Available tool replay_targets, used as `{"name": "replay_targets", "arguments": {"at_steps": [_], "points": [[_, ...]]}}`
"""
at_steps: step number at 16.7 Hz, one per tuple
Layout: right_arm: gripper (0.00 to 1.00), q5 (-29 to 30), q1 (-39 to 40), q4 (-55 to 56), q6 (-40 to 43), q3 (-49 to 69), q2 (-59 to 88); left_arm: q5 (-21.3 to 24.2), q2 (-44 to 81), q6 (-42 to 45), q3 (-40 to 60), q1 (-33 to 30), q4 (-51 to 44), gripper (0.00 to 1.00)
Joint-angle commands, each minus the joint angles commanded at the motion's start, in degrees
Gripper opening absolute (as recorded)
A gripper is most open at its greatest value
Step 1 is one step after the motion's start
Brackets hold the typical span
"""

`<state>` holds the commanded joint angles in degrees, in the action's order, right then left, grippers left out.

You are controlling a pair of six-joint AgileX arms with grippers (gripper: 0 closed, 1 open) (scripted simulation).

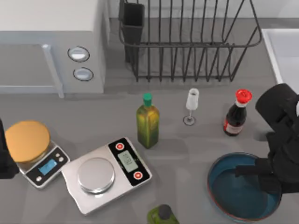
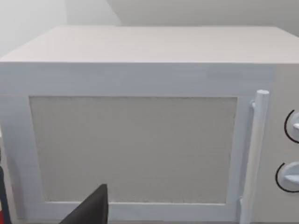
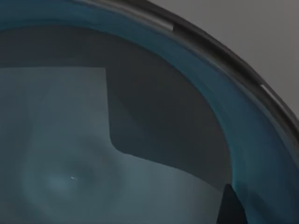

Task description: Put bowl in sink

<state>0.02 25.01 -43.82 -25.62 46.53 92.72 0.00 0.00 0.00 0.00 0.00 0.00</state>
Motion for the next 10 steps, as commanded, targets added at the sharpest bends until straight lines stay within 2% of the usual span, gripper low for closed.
{"name": "replay_targets", "arguments": {"at_steps": [10], "points": [[0.0,0.1,0.0,-0.9,0.0,0.9,-0.2,0.0,0.0,0.0,0.0,0.0,0.0,1.0]]}}
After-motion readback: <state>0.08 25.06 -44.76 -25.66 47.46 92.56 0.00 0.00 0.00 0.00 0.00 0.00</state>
